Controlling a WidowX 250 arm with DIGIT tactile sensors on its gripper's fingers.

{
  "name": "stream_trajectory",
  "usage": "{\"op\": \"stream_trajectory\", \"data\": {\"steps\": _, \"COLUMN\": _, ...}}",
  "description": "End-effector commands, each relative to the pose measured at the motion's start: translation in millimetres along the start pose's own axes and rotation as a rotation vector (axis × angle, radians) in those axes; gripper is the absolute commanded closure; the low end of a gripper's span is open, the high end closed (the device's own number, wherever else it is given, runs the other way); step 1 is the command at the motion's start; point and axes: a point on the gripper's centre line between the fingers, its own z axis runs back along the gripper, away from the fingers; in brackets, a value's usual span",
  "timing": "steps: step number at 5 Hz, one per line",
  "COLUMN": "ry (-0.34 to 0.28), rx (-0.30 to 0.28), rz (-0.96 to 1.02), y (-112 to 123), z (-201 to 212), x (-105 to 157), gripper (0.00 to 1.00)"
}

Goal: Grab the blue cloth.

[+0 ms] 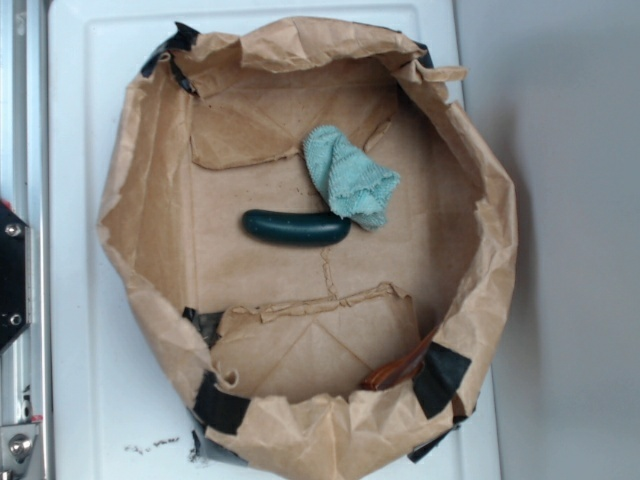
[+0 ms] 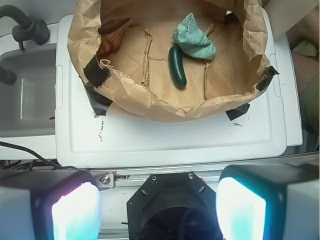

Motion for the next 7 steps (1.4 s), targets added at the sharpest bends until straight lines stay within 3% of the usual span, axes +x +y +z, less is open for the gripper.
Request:
{"op": "stream_trajectory", "data": {"steps": 1, "ry": 0.0, "rx": 0.0, "rz": 0.0, "y": 0, "z": 0, "x": 0, "gripper": 0.0}}
{"op": "stream_trajectory", "data": {"steps": 3, "ry": -0.011, "rx": -0.054, "rz": 0.01, "y": 16, "z": -14, "x": 12, "gripper": 0.0}}
{"op": "stream_trajectory", "data": {"steps": 4, "ry": 0.014, "rx": -0.115, "rz": -0.087, "y": 19, "z": -22, "x": 20, "gripper": 0.0}}
{"op": "stream_trajectory", "data": {"steps": 7, "ry": 0.014, "rx": -0.115, "rz": -0.087, "y": 19, "z": -22, "x": 20, "gripper": 0.0}}
